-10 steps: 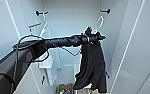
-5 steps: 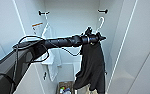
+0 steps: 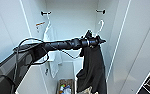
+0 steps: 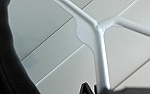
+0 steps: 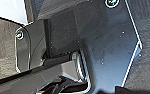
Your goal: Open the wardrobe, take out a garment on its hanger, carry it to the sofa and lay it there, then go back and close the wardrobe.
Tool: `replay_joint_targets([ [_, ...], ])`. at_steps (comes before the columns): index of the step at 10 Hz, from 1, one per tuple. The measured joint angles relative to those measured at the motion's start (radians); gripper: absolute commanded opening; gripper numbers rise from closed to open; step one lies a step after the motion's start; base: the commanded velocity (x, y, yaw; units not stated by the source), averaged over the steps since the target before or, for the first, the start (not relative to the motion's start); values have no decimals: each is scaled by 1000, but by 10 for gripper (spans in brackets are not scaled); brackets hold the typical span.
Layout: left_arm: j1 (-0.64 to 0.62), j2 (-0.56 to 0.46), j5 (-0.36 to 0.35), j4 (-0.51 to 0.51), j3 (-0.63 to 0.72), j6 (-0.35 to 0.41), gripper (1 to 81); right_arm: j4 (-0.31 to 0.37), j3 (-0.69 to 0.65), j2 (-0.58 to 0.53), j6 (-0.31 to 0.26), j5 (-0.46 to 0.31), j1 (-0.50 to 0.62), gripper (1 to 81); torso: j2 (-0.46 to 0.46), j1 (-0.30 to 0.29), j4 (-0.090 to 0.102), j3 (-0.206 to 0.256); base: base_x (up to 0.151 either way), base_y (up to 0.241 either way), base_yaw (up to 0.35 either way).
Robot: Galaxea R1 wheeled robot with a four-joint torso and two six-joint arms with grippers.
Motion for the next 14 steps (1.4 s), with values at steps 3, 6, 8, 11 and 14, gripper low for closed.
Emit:
replay_joint_targets([
  [3, 6, -1, -3, 1, 12, 0, 10, 0, 0, 0, 0, 2, 0, 811, 0, 0, 0, 0, -133, 0, 0],
  [6, 33, -3, -3, 4, 19, -1, 10, 0, 0, 0, 0, 3, 0, 811, 0, 0, 0, 0, -134, 0, 0],
  [8, 33, -4, -3, 4, 24, -1, 10, 0, 0, 0, 0, 3, 0, 811, 0, 0, 0, 0, -134, 0, 0],
  [11, 40, -7, -4, 11, 37, -1, 10, 0, 0, 0, 0, 3, 0, 811, 0, 0, 0, 0, -131, 0, 0],
  [14, 57, -6, -5, 16, 48, -3, 10, 0, 0, 0, 0, 1, -8, 811, -1, -2, 0, 0, -30, 0, 0],
])
